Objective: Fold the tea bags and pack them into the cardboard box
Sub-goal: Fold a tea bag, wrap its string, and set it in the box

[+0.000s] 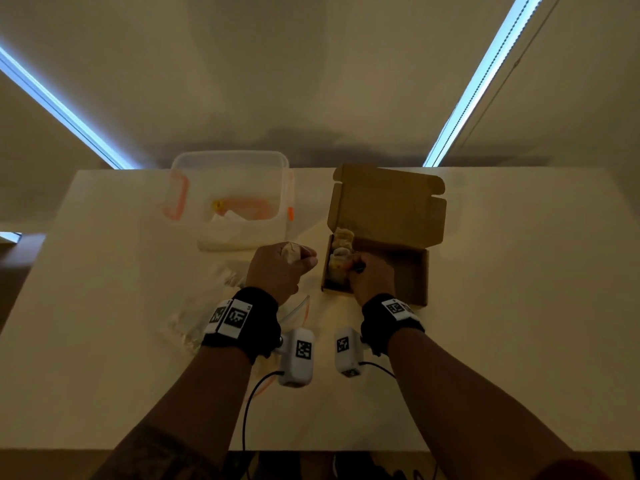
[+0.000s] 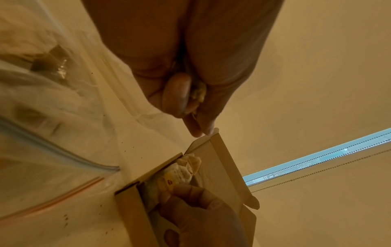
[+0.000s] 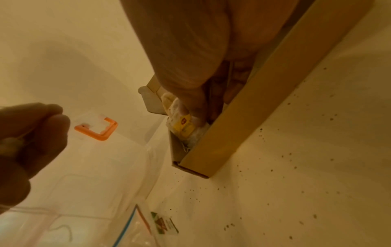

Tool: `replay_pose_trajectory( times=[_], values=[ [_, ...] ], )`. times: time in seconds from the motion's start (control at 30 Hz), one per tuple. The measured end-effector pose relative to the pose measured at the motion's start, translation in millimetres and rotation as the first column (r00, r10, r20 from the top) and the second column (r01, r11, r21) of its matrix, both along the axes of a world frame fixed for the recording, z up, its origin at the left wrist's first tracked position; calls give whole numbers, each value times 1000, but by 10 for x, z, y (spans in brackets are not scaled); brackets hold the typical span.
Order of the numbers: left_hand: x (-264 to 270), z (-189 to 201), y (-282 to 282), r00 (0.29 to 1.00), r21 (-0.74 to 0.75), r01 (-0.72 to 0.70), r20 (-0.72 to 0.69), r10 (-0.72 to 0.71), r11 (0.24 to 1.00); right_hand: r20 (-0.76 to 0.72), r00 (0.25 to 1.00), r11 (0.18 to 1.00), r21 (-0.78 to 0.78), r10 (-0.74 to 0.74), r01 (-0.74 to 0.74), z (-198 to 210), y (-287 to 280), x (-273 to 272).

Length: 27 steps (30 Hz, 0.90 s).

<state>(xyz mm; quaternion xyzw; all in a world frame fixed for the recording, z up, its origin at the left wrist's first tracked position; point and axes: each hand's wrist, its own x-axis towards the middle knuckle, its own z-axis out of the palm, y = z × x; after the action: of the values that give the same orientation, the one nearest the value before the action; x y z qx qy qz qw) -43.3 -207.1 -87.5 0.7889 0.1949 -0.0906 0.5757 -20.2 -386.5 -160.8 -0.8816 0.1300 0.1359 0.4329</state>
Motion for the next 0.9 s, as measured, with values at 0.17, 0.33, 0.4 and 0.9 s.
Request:
replay_pose_trajectory(
  times=[0.17, 0.33, 0.4, 0.9],
  values=[
    [4, 26, 19, 1000, -25, 0, -2, -1, 1000, 1, 999, 999, -19, -33, 33, 13, -73, -10],
    [4, 69, 27, 1000, -59, 0, -10, -1, 998, 20, 998, 998, -28, -56, 57, 54, -151, -45],
    [-1, 105, 21, 1000, -88, -5, -8, 5, 996, 19, 997, 997, -8, -70, 70, 114, -194, -71],
    [464, 1499, -198, 875, 75, 272, 397, -279, 959, 411, 908, 889, 382, 80, -252, 2362, 100, 62]
  ],
)
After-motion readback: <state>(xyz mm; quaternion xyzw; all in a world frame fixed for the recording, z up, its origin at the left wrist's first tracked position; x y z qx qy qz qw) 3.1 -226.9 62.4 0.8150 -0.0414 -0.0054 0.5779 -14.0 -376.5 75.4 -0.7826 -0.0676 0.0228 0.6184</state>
